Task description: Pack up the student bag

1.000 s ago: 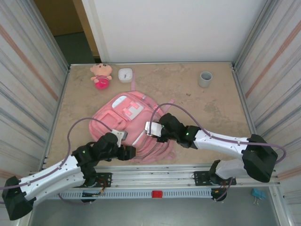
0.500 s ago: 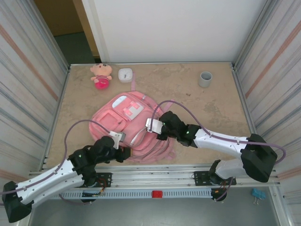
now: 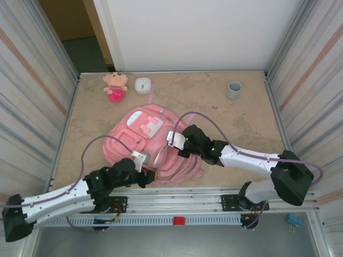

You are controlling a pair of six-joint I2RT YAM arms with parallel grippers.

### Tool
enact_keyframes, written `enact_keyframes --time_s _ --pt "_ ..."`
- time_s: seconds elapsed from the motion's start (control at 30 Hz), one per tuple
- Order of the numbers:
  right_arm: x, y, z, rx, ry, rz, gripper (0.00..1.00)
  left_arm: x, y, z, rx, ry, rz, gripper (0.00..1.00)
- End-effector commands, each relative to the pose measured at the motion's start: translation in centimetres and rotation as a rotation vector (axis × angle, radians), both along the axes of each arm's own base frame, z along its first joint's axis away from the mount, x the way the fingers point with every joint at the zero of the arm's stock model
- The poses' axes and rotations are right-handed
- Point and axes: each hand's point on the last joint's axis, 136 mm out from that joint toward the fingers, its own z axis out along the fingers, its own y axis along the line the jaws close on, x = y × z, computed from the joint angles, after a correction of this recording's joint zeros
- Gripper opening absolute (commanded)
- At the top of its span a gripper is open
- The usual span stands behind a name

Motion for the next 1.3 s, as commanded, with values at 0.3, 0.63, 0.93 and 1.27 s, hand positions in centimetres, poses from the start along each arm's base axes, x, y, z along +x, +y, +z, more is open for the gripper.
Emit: enact_keyframes --time_s 0.3,0.63,0.93,1.27 --pt "-3.0 -3.2 5.4 0.351 0.450 -0.361 0.55 1.4 -0.4 0.7 -0.014 -0.062 0.053 0.04" --pt "-8.7 -0.4 5.8 0.802 1.160 -0.475 0.58 1.4 1.6 1.2 -0.030 -0.108 0.098 0.01" --pt "-8.2 4.8 3.0 0.797 1.391 -0.525 0.46 1.3 1.5 1.6 -0.056 -0.126 0.087 0.01" --pt "-6.4 5.8 2.7 0.834 1.323 -0.550 0.10 0.8 -1.7 2.2 -0.089 -0.126 -0.031 0.01"
